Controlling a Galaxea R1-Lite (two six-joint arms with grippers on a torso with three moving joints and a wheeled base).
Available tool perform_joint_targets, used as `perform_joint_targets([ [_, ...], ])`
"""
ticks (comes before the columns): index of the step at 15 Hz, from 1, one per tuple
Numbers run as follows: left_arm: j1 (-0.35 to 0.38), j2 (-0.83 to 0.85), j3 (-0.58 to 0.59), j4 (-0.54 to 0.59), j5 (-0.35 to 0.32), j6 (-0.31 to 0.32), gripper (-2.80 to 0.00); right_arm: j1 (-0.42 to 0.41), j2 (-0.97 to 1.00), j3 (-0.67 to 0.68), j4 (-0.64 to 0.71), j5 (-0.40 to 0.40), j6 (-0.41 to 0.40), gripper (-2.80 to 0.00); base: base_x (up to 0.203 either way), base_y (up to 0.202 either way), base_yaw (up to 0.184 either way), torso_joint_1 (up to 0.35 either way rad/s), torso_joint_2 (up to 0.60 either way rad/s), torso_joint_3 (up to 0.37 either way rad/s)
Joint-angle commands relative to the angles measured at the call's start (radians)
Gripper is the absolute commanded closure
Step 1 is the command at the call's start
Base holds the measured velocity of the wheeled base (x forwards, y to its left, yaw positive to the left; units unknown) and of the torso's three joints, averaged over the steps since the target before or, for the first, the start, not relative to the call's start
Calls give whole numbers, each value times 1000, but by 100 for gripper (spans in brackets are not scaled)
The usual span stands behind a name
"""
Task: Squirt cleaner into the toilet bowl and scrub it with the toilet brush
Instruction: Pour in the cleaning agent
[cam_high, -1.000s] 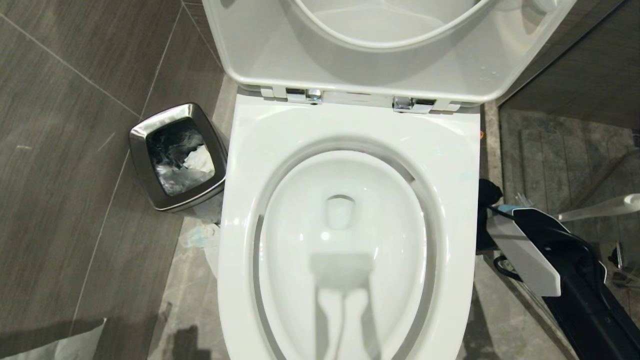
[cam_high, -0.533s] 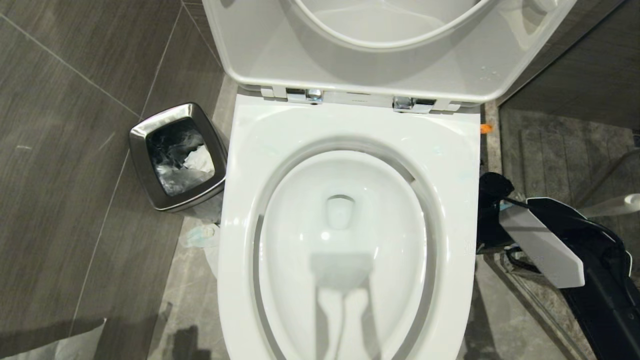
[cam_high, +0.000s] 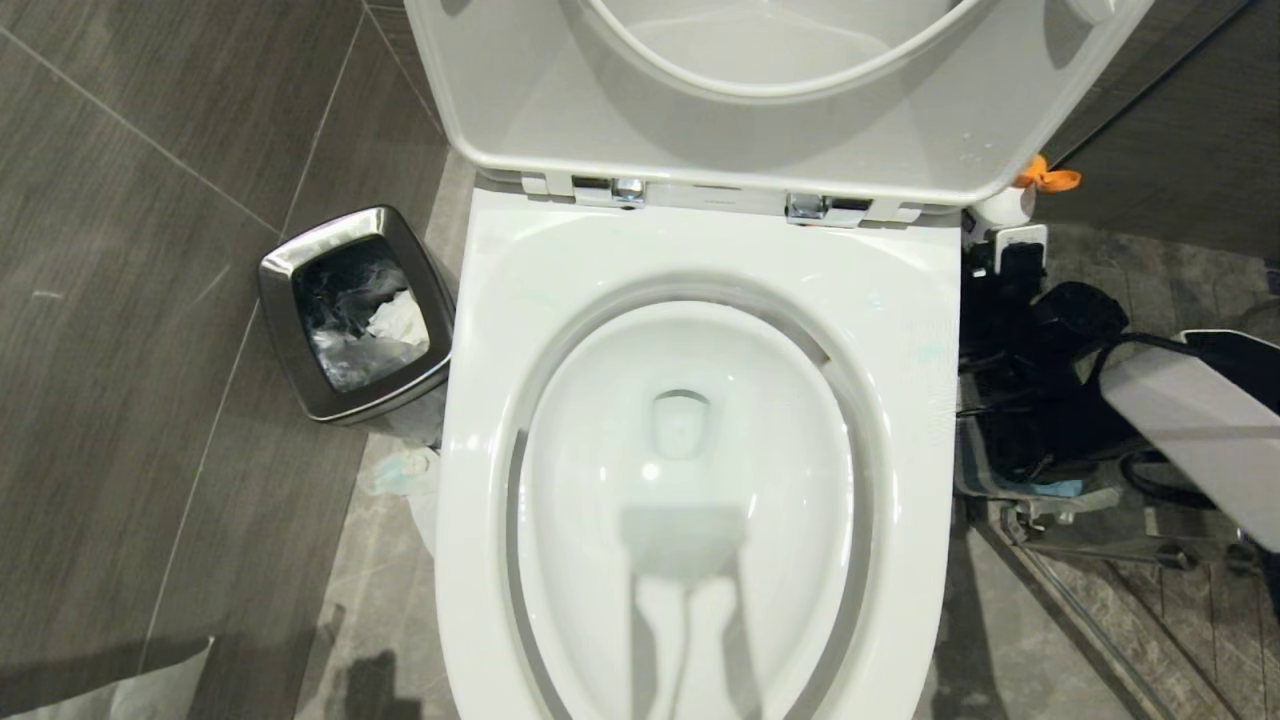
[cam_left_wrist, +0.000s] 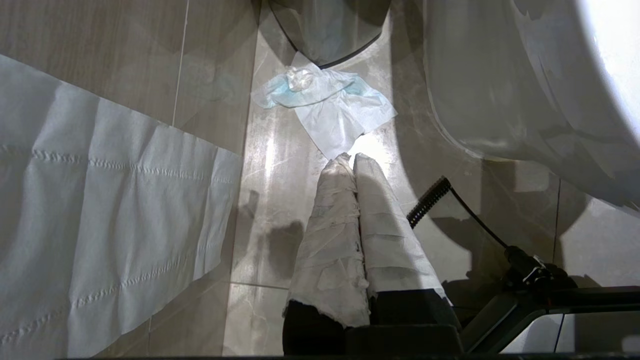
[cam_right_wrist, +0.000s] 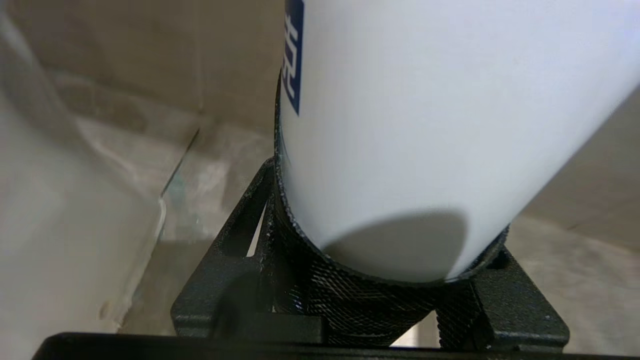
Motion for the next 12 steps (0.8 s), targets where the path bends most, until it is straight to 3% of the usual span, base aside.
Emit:
perform_joint_targets([
  [1,0,2,2,0,0,1,0,0,-177,103,-9,-6,-3,0,0,0,0,0,0,0],
  [4,0,2,2,1,0,1,0,0,-318,217,-9,-14,-5,0,0,0,0,0,0,0],
  [12,0,2,2,1,0,1,0,-1,-776,688,7,-27,46,0,0,0,0,0,0,0],
])
